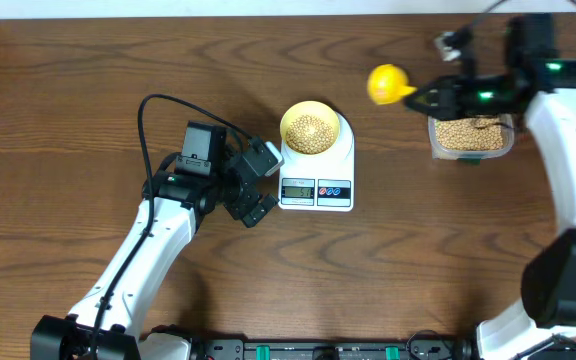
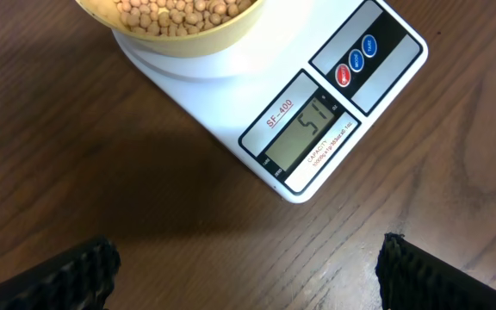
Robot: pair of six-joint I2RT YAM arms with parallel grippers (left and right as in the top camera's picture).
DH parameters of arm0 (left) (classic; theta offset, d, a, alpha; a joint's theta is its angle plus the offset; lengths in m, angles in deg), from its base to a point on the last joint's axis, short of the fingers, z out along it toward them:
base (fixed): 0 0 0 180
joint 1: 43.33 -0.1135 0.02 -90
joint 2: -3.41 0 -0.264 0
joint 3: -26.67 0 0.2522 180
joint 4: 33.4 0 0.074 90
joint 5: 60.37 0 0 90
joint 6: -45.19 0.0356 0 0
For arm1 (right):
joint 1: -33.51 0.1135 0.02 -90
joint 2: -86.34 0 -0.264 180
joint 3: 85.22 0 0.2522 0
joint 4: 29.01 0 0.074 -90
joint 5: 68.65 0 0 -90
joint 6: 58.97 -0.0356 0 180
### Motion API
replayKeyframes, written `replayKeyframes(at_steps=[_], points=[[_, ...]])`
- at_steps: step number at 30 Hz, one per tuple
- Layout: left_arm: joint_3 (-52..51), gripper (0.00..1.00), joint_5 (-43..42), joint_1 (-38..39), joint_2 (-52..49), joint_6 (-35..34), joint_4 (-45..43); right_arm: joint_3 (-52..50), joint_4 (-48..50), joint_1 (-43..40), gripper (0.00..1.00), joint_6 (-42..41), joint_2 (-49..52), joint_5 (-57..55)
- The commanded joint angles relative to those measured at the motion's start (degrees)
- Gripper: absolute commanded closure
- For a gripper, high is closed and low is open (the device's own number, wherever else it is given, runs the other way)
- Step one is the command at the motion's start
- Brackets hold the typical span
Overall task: Scoop item into bowl and weigh 50g on scale
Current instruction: 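Carry the filled scoop right over the plastic tub, right gripper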
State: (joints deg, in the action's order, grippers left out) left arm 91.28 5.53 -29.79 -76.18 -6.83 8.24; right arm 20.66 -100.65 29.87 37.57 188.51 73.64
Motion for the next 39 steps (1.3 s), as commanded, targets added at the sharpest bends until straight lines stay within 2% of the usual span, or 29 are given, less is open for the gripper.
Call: replayKeyframes(at_steps=[1,8,15,22,27,39], points=[[0.04,0.02,-0.74,-0.28,0.72,0.79,-0.02,1.05,-3.91,-4.76,0.99,4.09,-3.3,2.51],[0.04,0.03,-0.74,-0.28,0.72,0.79,-0.02,1.05,-11.93,-12.28,0.99,5.79,-4.04,0.17],[0.04,0.03,-0.74,-0.28,0.72,0.79,-0.02,1.05,-13.99,-13.2,0.99,5.4,-4.02,-11.32],[0.04,0.02,-0.74,-0.28,0.72,0.79,-0.02,1.05,-13.03,-13.07,0.99,0.55,-4.02,-25.62],[0.04,0.02,-0.74,-0.28,0.72,0.79,-0.02,1.03,-12.63,-11.1,0.99,-0.44,-4.02,-33.97],[0.04,0.02,-0.74,-0.28,0.72,0.79,-0.02,1.03,-9.55,0.04,0.99,-2.91,-4.02,-56.81]])
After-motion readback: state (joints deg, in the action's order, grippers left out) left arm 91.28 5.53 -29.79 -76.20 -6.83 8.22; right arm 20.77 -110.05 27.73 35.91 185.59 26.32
